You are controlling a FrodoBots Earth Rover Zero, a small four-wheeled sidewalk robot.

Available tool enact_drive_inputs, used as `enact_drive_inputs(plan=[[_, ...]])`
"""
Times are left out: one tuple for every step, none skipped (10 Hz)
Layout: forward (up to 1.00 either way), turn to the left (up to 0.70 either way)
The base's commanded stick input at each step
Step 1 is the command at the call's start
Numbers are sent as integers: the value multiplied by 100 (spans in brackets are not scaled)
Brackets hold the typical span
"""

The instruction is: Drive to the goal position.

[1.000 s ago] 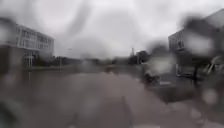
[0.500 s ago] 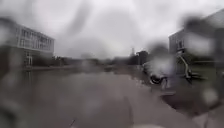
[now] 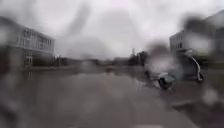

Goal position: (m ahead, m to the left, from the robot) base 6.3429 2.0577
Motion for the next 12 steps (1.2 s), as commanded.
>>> enact_drive_inputs(plan=[[100,0],[100,0],[100,0],[100,0],[100,0],[100,0],[100,0],[100,0],[100,0],[100,11],[100,27],[100,26]])
